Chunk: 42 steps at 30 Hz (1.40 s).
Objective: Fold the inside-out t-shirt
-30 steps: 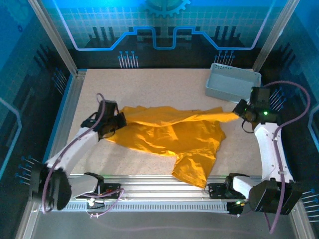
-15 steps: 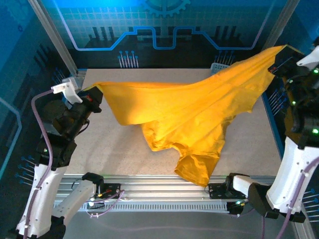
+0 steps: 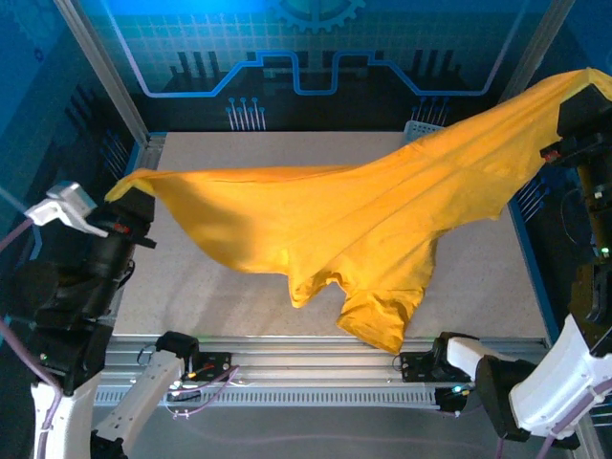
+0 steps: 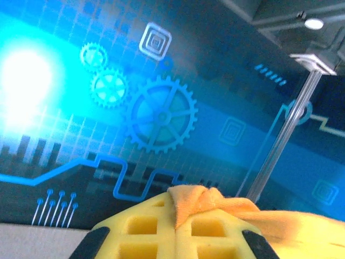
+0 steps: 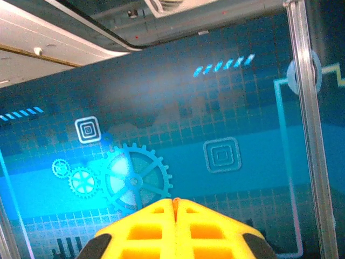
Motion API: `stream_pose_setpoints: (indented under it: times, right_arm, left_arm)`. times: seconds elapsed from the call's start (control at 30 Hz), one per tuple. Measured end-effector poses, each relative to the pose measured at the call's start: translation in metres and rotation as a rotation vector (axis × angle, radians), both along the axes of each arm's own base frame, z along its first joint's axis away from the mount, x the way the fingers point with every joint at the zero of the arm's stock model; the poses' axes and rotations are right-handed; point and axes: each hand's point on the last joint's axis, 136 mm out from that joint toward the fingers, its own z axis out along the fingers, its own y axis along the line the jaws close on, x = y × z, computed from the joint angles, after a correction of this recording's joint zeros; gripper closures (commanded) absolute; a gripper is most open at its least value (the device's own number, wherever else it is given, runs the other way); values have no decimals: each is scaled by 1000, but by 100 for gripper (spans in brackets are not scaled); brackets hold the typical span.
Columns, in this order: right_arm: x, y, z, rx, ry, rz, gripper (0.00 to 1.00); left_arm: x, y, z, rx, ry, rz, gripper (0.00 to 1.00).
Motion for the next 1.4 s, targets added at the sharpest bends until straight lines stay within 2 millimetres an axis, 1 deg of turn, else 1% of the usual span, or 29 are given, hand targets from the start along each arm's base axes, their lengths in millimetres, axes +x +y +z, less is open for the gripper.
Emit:
stream_pose_setpoints:
  times: [0.07, 0.13, 0.2, 0.23, 0.27, 0.3, 0.33, 0.37, 0.4, 0.43, 0.47, 0.5, 0.53, 0.57, 0.6, 0.63, 0.67, 0.7, 0.73, 0.8, 0.87, 0.93, 1.0, 1.07, 1.1, 1.17, 1.23, 1.3, 1.4]
  right_arm:
    - [0, 4, 5, -12, -21, 23, 100]
    - [12, 6, 3, -20, -12, 48, 100]
    - [43, 4, -7, -13, 37, 70, 100]
    - [59, 2, -13, -9, 63, 75, 100]
    - [82, -1, -24, 0, 108, 79, 100]
    - [111, -4, -42, 14, 169, 87, 100]
    - [135, -5, -59, 25, 223, 93, 100]
    - [165, -6, -85, 38, 303, 99, 100]
    - [193, -5, -112, 48, 380, 104, 100]
    - [217, -4, -140, 58, 457, 107, 100]
    - [240, -3, -171, 69, 542, 109, 100]
    - [257, -2, -198, 79, 620, 109, 100]
    - [270, -2, -220, 87, 684, 107, 100]
    - [279, -3, -238, 93, 735, 103, 100]
    - [283, -4, -249, 98, 776, 99, 100]
    - [284, -5, -253, 100, 794, 96, 100]
    - [282, -5, -247, 100, 789, 96, 100]
    - [279, -4, -234, 96, 760, 99, 100]
    - [273, -3, -214, 90, 713, 102, 100]
    - [249, -1, -159, 70, 567, 106, 100]
    - [214, 1, -112, 53, 431, 105, 100]
    - [170, 4, -69, 35, 297, 103, 100]
    - [123, 7, -33, 18, 169, 101, 100]
    - [88, 10, -11, 3, 77, 98, 100]
    - [71, 11, -3, -6, 33, 96, 100]
    - [51, 12, 4, -18, -19, 89, 100]
    - [46, 12, 1, -25, -31, 85, 100]
    - [57, 12, -8, -26, -11, 87, 100]
    - [95, 9, -40, -16, 85, 92, 100]
  left_arm:
    - [2, 5, 12, 7, 2, 34, 100]
    - [19, 10, 17, 15, 49, 82, 100]
    - [59, 14, 11, 43, 152, 149, 100]
    - [82, 15, 3, 56, 210, 176, 100]
    - [111, 17, -11, 70, 288, 206, 100]
    - [140, 21, -30, 81, 369, 231, 100]
    - [168, 27, -55, 81, 458, 247, 100]
    - [192, 35, -84, 68, 552, 257, 100]
    - [214, 45, -119, 44, 662, 264, 100]
    - [228, 53, -146, 19, 744, 267, 100]
    - [238, 62, -176, -14, 837, 266, 100]
    - [241, 67, -196, -43, 901, 257, 100]
    - [242, 68, -206, -63, 935, 243, 100]
    - [241, 65, -208, -76, 946, 217, 100]
    - [238, 60, -200, -85, 927, 185, 100]
    - [234, 54, -190, -90, 897, 157, 100]
    - [227, 48, -174, -91, 852, 128, 100]
    - [218, 43, -152, -89, 787, 105, 100]
    - [208, 40, -133, -85, 726, 93, 100]
    - [179, 34, -83, -74, 559, 75, 100]
    - [141, 29, -34, -58, 384, 72, 100]
    - [107, 26, 0, -46, 249, 73, 100]
    - [73, 24, 25, -33, 126, 80, 100]
    - [53, 24, 34, -30, 59, 94, 100]
    - [47, 25, 36, -27, 39, 104, 100]
    - [42, 27, 38, -26, 26, 119, 100]
    - [42, 28, 41, -15, 23, 129, 100]
    - [44, 28, 50, -7, 26, 129, 100]
    - [55, 23, 73, 12, 36, 99, 100]
